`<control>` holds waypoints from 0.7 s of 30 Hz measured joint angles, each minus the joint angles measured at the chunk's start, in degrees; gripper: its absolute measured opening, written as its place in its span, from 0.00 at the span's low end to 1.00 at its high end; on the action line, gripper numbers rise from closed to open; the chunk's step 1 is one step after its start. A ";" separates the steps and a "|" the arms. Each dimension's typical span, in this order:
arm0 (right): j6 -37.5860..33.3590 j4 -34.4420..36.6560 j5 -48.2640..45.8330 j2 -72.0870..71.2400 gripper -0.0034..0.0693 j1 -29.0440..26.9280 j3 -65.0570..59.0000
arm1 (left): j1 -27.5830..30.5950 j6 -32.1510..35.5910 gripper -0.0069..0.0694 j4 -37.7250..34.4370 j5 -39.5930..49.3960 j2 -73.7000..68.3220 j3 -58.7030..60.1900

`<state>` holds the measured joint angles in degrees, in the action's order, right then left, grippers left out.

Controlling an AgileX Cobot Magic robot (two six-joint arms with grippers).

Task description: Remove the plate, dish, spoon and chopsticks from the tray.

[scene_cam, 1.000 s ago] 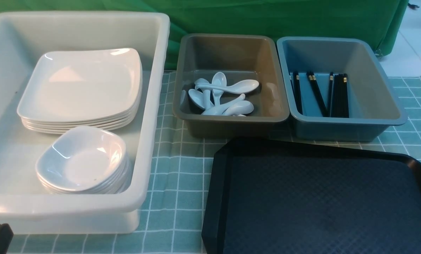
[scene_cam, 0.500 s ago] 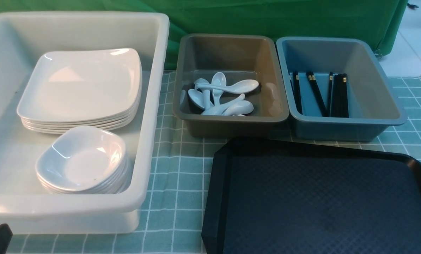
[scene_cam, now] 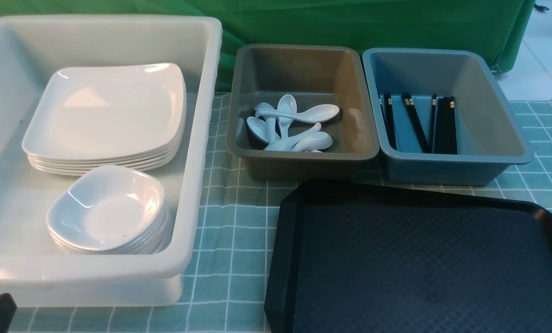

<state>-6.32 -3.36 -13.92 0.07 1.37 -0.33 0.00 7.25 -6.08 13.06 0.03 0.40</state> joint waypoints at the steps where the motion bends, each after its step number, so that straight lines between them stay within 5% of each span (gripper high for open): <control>1: 0.00 0.00 0.00 0.00 0.38 0.00 0.00 | 0.00 0.00 0.11 0.00 0.00 0.00 0.00; 21: 0.40 0.00 0.06 0.00 0.38 0.00 0.00 | 0.00 0.05 0.11 0.00 0.00 0.00 0.00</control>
